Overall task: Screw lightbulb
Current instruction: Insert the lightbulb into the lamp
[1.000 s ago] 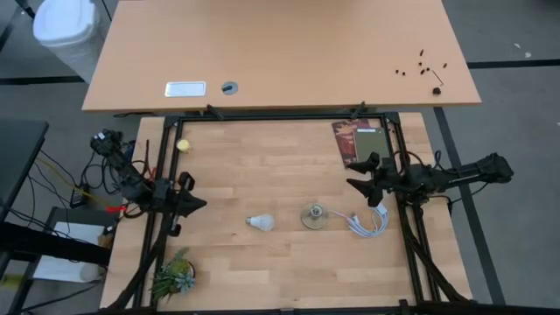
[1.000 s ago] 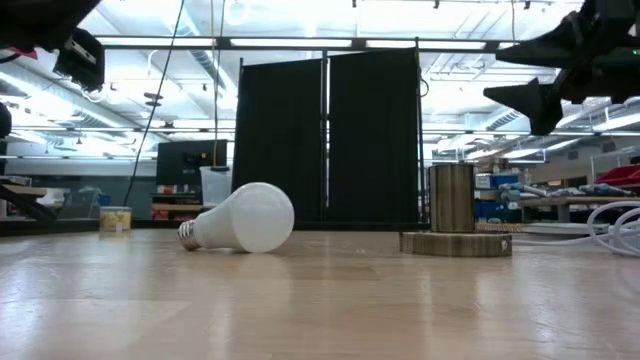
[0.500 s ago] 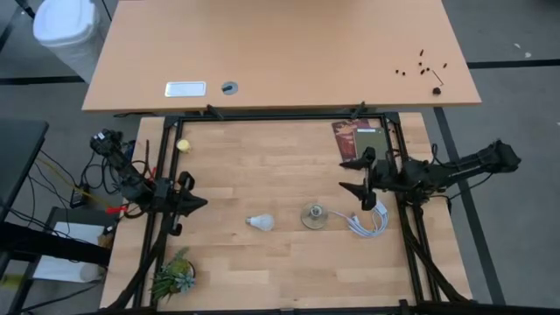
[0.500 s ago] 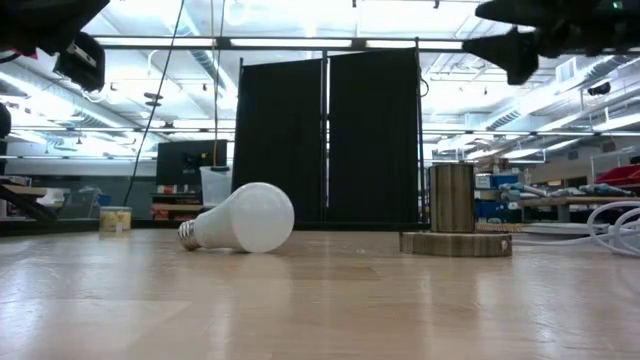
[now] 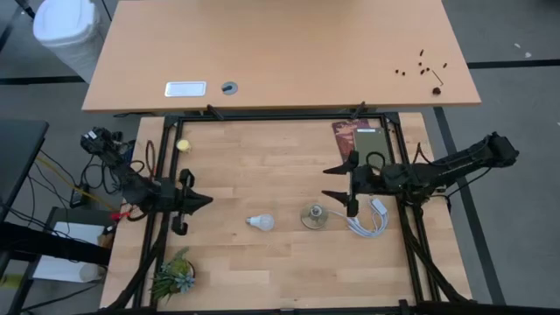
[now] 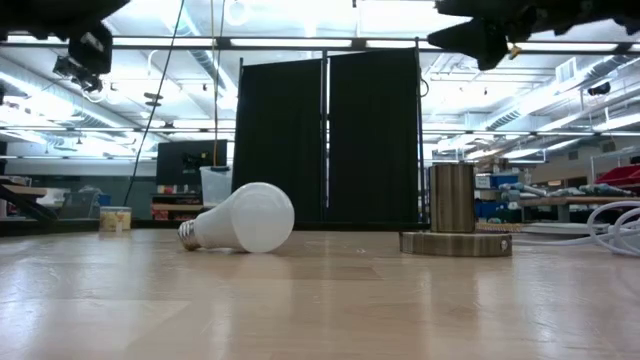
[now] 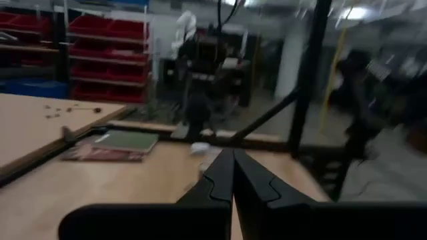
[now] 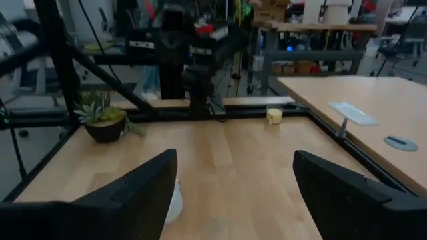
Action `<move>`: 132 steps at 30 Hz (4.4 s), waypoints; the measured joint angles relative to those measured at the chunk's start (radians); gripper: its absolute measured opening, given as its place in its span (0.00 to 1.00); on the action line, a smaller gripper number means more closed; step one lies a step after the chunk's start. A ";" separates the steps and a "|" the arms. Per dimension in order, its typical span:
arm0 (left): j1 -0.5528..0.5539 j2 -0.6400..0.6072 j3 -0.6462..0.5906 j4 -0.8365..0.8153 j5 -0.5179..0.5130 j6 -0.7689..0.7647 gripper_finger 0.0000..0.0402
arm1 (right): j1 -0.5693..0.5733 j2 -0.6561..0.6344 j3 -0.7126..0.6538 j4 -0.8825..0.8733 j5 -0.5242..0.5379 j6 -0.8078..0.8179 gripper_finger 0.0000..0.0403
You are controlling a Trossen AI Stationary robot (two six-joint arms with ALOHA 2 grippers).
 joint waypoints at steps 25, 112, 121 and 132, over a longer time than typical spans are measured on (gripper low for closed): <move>0.246 0.779 0.437 -0.380 0.023 -0.257 0.43 | -0.033 0.061 0.071 -0.195 -0.023 0.087 0.77; 0.390 1.417 0.637 0.152 0.221 0.056 0.52 | -0.032 0.061 0.093 -0.341 -0.025 0.196 0.77; 0.416 1.417 0.729 0.164 0.146 0.137 0.52 | -0.018 0.060 0.127 -0.463 -0.079 0.242 0.77; 0.544 1.417 0.775 0.358 0.320 0.157 0.52 | -0.021 0.061 0.128 -0.476 -0.038 0.307 0.77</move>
